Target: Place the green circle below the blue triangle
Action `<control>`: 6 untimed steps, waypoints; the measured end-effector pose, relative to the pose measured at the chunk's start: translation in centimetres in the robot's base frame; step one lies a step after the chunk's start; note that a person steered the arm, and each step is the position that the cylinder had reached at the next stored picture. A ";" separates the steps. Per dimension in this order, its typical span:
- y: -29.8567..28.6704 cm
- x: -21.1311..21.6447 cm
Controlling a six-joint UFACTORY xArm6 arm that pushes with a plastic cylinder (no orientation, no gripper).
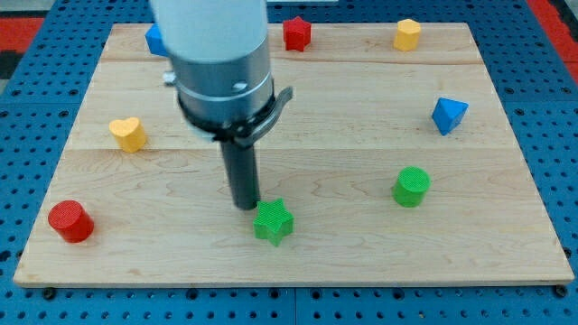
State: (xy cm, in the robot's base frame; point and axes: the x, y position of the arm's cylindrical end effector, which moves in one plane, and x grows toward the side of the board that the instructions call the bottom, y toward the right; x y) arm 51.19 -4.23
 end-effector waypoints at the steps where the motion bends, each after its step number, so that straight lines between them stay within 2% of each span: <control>1: 5.1 -3.4; 2: 10.5 -3.5; 3: 13.0 -0.9; 5: 16.5 -2.2; 6: 20.4 -1.9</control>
